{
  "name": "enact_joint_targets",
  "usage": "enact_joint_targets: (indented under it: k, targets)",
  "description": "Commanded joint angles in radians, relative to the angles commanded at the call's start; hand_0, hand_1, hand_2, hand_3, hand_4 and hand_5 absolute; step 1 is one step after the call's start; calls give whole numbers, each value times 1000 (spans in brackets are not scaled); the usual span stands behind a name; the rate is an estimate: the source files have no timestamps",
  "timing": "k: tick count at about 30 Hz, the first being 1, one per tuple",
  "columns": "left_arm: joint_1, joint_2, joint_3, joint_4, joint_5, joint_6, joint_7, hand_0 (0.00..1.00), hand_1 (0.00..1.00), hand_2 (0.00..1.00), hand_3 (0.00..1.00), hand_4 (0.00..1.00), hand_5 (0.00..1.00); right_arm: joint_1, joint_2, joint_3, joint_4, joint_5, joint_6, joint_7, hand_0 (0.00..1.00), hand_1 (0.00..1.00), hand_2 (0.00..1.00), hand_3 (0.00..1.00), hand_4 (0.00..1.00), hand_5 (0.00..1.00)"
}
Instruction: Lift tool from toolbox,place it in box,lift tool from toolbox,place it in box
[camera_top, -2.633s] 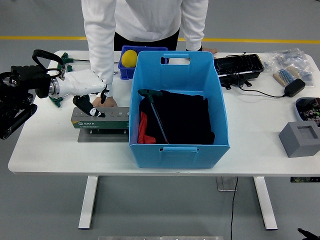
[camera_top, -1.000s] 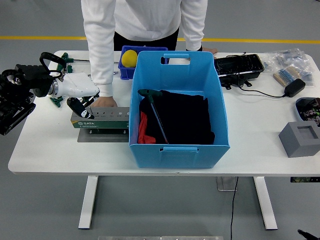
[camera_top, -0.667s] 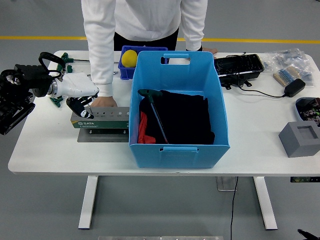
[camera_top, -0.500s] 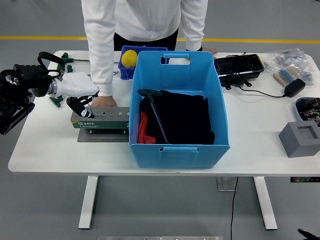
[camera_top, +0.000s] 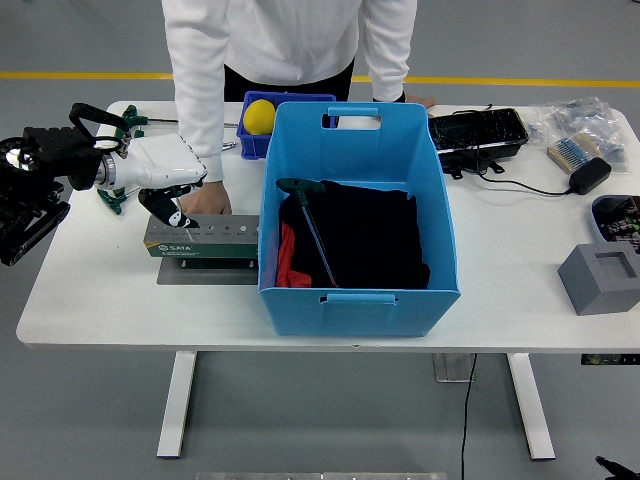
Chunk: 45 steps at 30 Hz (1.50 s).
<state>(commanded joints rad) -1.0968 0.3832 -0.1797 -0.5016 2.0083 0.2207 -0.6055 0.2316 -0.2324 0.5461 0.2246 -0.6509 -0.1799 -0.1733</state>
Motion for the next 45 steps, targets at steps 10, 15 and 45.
enact_joint_targets:
  k: [10, 15, 45]
  targets:
    - [8, -1, -60, -5, -74, 66, -29, 140, 2, 53, 26, 900, 367, 0, 0, 2, 0, -3, 0, 0, 618, 597, 668, 543, 775, 652]
    - [7, -5, -89, 6, -110, 76, -35, 111, 2, 32, 23, 835, 382, -1, 0, 3, 0, -4, 0, -1, 619, 597, 667, 543, 775, 652]
    - [62, 29, -454, -208, -154, -33, -20, 94, 2, 11, 11, 791, 435, -16, 6, 21, -1, -33, 1, -6, 618, 597, 668, 542, 775, 652]
